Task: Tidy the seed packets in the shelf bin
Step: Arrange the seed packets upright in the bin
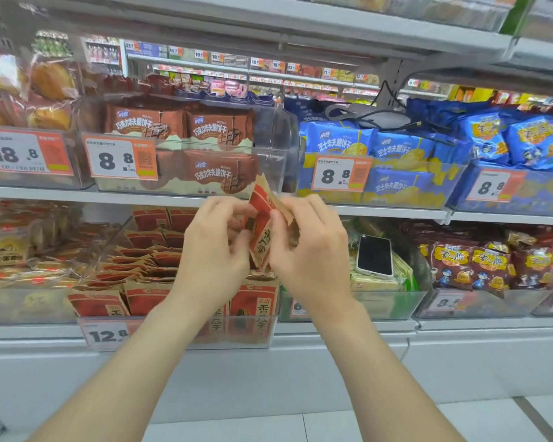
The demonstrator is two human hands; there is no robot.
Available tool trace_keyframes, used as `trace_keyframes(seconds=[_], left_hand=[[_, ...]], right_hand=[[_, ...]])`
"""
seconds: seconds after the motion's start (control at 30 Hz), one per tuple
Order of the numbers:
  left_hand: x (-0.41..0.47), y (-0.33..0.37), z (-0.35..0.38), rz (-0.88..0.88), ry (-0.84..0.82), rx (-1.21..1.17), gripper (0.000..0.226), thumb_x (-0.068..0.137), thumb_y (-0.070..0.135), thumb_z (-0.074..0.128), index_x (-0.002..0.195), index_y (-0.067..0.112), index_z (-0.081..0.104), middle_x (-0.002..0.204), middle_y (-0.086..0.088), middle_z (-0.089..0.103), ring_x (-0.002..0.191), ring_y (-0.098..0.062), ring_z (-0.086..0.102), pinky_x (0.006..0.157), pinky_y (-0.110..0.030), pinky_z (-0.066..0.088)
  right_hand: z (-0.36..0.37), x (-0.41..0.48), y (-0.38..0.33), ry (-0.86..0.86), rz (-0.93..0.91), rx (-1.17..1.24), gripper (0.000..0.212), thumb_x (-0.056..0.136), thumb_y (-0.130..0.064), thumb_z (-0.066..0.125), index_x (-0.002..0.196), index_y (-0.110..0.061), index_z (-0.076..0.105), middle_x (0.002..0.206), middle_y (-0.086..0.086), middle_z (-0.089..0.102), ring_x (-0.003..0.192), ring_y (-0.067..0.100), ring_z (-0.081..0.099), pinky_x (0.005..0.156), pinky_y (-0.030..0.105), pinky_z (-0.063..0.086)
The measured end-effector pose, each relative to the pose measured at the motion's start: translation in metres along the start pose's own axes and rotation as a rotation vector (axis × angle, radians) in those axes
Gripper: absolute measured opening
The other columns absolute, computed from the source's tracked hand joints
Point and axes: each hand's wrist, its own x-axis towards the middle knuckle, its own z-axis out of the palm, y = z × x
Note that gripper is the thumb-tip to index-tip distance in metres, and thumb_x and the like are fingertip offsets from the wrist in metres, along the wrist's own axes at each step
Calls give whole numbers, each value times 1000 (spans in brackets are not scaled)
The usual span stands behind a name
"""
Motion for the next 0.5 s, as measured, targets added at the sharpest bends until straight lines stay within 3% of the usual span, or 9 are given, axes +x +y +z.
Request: trace_keyframes(seconds=[0.1,0.2,0.27,0.37,0.43,0.5], left_hand=[[-4,15,6,69,-47,-65,17,102,12,69,117,20,67,116,7,64,112,-10,63,96,-27,52],[-9,28,10,12,-127,-187,11,108,25,62,118,21,62,114,6,69,110,-17,66,96,-42,53],[-12,35,13,-21,-167,-267,13,110,29,58,123,24,58,116,7,70,109,-18,68,95,-43,55],[-17,40,19,-73,-162,-416,23,113,35,49,133,24,56,121,9,69,115,-10,68,97,-35,54],[-20,43,20,-192,-113,-559,30,115,38,45,133,17,57,117,6,70,107,-6,67,92,-28,53],[-23,44,19,-290,-78,-641,39,111,43,45,131,11,56,116,0,70,107,-10,68,93,-32,54]], right_hand=[[-11,-5,-13,115,202,171,8,101,-10,70,96,-11,76,81,-4,68,72,11,59,68,24,48],[-16,-5,-16,188,485,350,23,105,-22,67,85,-16,74,71,-8,70,65,11,64,65,35,54],[-20,-3,-17,170,591,488,30,108,-30,64,84,-16,76,71,-6,72,66,9,64,66,38,55],[-27,-4,-18,39,518,541,36,110,-41,54,86,-24,74,70,-16,65,67,2,56,65,32,47],[-28,-8,-17,-76,389,443,33,112,-36,52,98,-24,79,80,-17,68,78,3,62,71,29,48],[-27,-12,-16,-138,347,391,26,111,-28,57,109,-20,81,92,-11,75,90,10,69,81,35,55]])
